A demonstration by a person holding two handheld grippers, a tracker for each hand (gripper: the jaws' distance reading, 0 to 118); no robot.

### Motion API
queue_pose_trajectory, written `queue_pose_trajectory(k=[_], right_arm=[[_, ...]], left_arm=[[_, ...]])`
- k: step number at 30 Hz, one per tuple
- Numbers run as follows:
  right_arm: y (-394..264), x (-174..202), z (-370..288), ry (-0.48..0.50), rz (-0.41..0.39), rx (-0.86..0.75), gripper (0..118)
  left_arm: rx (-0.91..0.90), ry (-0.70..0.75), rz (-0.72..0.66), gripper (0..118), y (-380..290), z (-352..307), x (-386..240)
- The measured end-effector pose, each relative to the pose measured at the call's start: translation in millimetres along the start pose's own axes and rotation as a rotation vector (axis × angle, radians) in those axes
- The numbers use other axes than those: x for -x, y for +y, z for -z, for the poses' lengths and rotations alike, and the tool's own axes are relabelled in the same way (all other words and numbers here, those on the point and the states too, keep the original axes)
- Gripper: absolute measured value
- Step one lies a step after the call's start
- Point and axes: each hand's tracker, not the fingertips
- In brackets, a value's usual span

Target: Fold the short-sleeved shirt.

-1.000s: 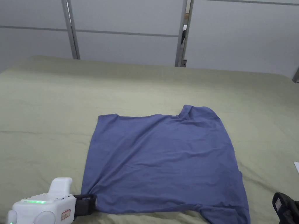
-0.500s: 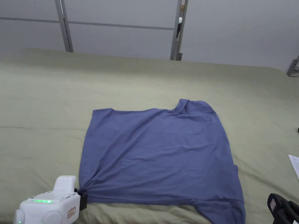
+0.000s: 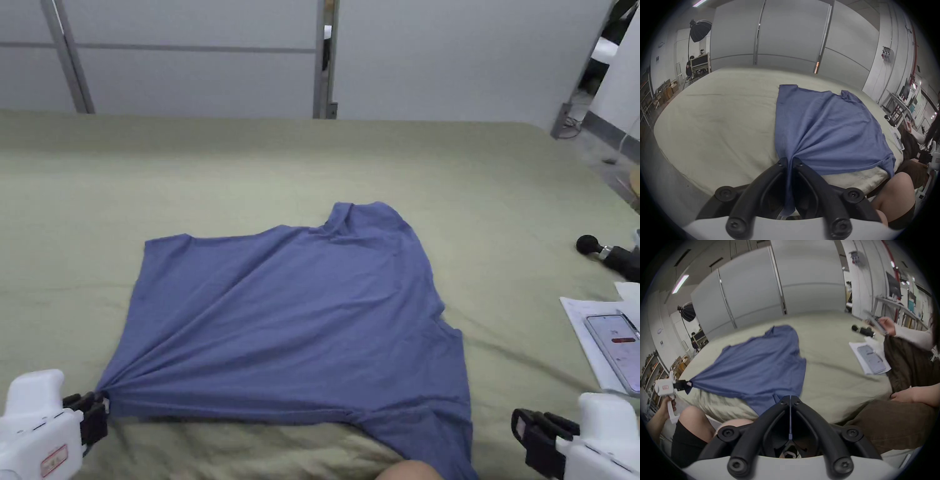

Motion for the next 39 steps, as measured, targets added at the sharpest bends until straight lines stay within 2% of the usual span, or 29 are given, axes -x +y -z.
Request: queue_pose_trajectory(k=[1, 2, 3, 4, 5, 6, 7, 8, 10, 14, 17, 18, 21, 23, 24, 25, 26, 27, 29, 31, 34, 38, 39], right_arm=[[-2.9, -1.8, 9.4, 0.015, -0.017, 0.018, 5], [-5.8, -5.5, 21.4, 0.009, -0.029, 0.028, 12], [-7.5, -7.5, 32.1, 0.016, -0.032, 0.049, 30], [-8.2, -11.0, 43.5, 0.036, -0.013, 0.088, 56], [-8.1, -16.1, 57.7, 0.053, 0.028, 0.138, 90], [-8.5, -17.3, 70.6, 0.055, 0.074, 0.195, 118], [-9.4, -21.0, 83.3, 0.073, 0.117, 0.235, 118], [-7.6, -26.0, 88.0, 0.082, 0.145, 0.176, 116], [-3.8, -26.4, 98.8, 0.068, 0.161, 0.212, 116], [7.7, -24.0, 113.2, 0.066, 0.183, 0.176, 115], [11.7, -23.3, 125.9, 0.082, 0.216, 0.227, 96], [8.3, -19.4, 126.7, 0.110, 0.221, 0.227, 96], [4.6, -9.1, 134.9, 0.065, 0.136, 0.229, 96], [5.5, -5.8, 135.4, 0.055, 0.150, 0.221, 96], [7.4, -4.5, 133.4, 0.037, 0.151, 0.218, 90], [8.9, -3.2, 129.0, -0.003, 0.122, 0.191, 64], [3.9, -8.1, 135.7, 0.020, 0.125, 0.191, 6], [5.1, -4.8, 130.1, 0.014, 0.128, 0.189, 2], [3.7, -1.7, 128.3, 0.075, 0.122, 0.211, 2], [-2.1, 2.1, 123.0, 0.035, 0.086, 0.196, 2], [-1.0, -11.8, 108.0, 0.079, 0.193, 0.109, 2], [8.0, -12.2, 66.8, 0.087, 0.145, 0.015, 2], [9.9, -14.1, 54.8, 0.118, 0.156, -0.007, 2]], left_arm=[[0.010, 0.006, 0.006, 5, -0.2, 1.5, -0.5], [0.013, 0.007, 0.014, 4, -1.2, 2.0, -1.9], [0.011, 0.011, 0.024, 4, 1.0, -9.2, -16.2], [0.009, 0.017, 0.028, 5, 0.7, -10.4, -18.7], [0.010, 0.017, 0.025, 4, 0.9, -10.5, -19.5], [0.009, 0.014, 0.016, 5, 1.2, -10.7, -19.4], [0.008, 0.011, 0.001, 4, 2.5, -10.6, -17.2], [0.007, 0.013, -0.007, 5, 3.8, -11.2, -16.8], [0.003, 0.020, -0.008, 5, 7.4, -12.8, -17.0], [0.006, 0.028, 0.008, 5, 15.1, -17.4, -22.2], [0.015, 0.031, 0.025, 4, 15.9, -9.6, -14.1], [0.017, 0.030, 0.026, 5, 15.7, -10.2, -15.6], [0.030, 0.028, 0.039, 4, 14.0, -10.6, -21.5], [0.040, 0.028, 0.045, 5, 11.2, -1.7, -11.8], [0.043, 0.029, 0.046, 5, 10.5, -0.8, -10.8], [0.047, 0.030, 0.043, 5, 10.1, -0.4, -10.2], [0.051, 0.022, 0.039, 4, 9.5, 0.1, -9.2], [0.054, 0.003, 0.034, 5, 7.0, 4.3, -4.2], [0.050, 0.020, 0.046, 4, 6.1, 4.2, -4.9], [0.054, 0.014, 0.048, 5, 5.7, 0.4, -9.7], [0.047, 0.008, 0.050, 4, 7.3, -5.9, -10.8], [0.018, -0.017, 0.066, 5, 9.5, -15.7, -12.2], [0.002, -0.014, 0.084, 5, 9.0, -24.2, -20.8]])
